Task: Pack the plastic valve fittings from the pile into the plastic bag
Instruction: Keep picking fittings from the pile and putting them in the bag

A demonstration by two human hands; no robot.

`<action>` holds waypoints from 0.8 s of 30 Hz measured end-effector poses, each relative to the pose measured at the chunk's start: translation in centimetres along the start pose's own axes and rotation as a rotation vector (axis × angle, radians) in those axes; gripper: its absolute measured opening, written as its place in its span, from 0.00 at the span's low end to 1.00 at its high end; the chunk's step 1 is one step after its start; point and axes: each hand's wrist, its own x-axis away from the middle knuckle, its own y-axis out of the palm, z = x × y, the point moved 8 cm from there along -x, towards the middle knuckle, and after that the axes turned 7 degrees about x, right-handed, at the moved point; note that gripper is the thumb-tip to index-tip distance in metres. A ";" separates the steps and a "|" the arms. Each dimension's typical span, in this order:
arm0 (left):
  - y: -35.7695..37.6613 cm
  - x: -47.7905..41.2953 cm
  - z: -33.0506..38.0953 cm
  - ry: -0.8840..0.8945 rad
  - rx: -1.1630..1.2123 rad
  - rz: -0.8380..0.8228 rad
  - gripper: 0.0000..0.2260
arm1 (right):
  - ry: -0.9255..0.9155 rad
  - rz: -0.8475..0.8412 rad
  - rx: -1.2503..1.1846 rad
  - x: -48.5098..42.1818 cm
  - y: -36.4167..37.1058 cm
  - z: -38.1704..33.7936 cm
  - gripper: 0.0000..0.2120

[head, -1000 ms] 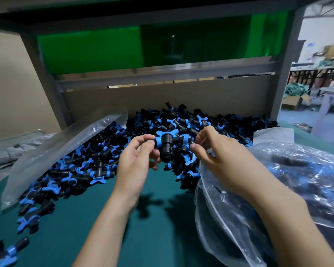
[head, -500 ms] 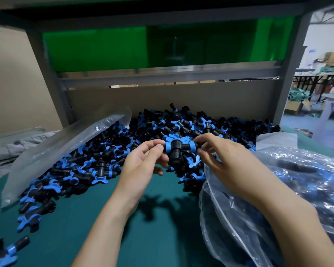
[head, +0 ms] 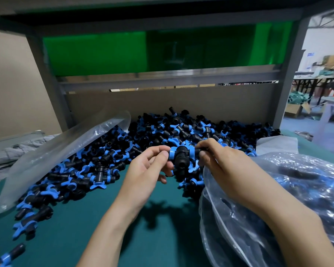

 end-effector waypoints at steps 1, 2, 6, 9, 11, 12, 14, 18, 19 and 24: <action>0.0 0.0 0.1 0.004 -0.003 0.002 0.07 | -0.001 -0.002 0.004 0.0 0.0 0.0 0.12; 0.0 0.1 0.1 0.006 -0.007 0.005 0.07 | 0.001 -0.008 0.004 0.0 0.0 0.0 0.13; 0.0 0.1 0.3 0.018 -0.015 0.018 0.07 | 0.000 -0.021 -0.026 0.1 0.1 0.0 0.12; 0.0 0.0 0.3 0.022 -0.028 0.028 0.07 | 0.006 -0.021 -0.040 0.2 0.1 0.1 0.11; 0.0 0.0 0.3 0.022 -0.035 0.027 0.07 | 0.006 -0.023 -0.039 0.2 0.1 0.1 0.11; 0.0 0.0 0.2 0.021 -0.037 0.028 0.07 | 0.006 -0.025 -0.039 0.2 0.2 0.1 0.11; 0.0 -0.1 0.2 0.017 -0.040 0.032 0.07 | 0.009 -0.027 -0.042 0.3 0.2 0.1 0.11; -0.1 -0.1 0.2 0.023 -0.058 0.028 0.07 | 0.014 -0.033 -0.045 0.2 0.4 0.2 0.11; -0.1 -0.1 0.2 0.027 -0.067 0.025 0.07 | 0.013 -0.039 -0.047 0.2 0.5 0.2 0.11; -1.8 -0.3 -0.2 0.000 -0.106 0.150 0.15 | 0.016 -0.014 -0.040 0.2 0.2 0.1 0.14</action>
